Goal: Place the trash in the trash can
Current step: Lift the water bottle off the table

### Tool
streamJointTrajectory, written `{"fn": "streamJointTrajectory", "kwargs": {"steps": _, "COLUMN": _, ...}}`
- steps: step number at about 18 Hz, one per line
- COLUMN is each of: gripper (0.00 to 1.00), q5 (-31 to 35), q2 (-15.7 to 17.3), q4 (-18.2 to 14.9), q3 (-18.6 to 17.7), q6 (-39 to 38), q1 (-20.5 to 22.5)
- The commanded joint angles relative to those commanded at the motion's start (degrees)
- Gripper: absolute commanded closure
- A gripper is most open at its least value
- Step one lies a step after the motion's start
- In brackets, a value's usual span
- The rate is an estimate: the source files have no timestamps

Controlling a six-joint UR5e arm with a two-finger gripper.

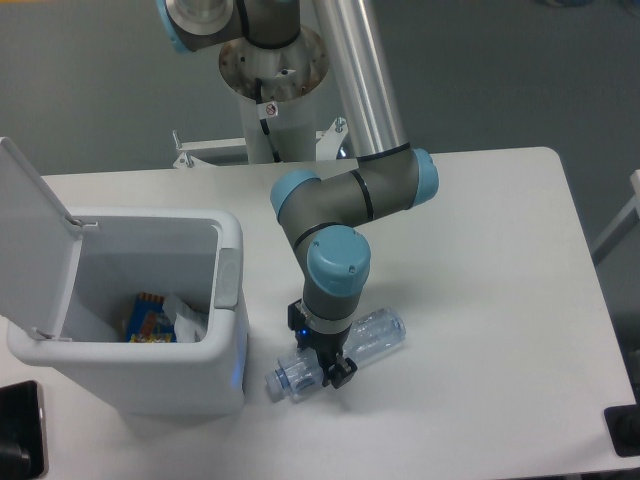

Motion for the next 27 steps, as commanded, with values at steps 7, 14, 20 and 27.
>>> {"fn": "streamJointTrajectory", "kwargs": {"steps": 7, "gripper": 0.31, "q5": 0.0, "q2": 0.4, "q4": 0.0, "q3": 0.2, "q6": 0.0, "q1": 0.1}}
{"fn": "streamJointTrajectory", "kwargs": {"steps": 14, "gripper": 0.39, "q5": 0.1, "q2": 0.5, "q4": 0.0, "q3": 0.1, "q6": -0.1, "q1": 0.1}}
{"fn": "streamJointTrajectory", "kwargs": {"steps": 20, "gripper": 0.39, "q5": 0.1, "q2": 0.5, "q4": 0.0, "q3": 1.0, "q6": -0.4, "q1": 0.4}}
{"fn": "streamJointTrajectory", "kwargs": {"steps": 27, "gripper": 0.41, "q5": 0.0, "q2": 1.2, "q4": 0.0, "q3": 1.1, "q6": -0.5, "q1": 1.8}}
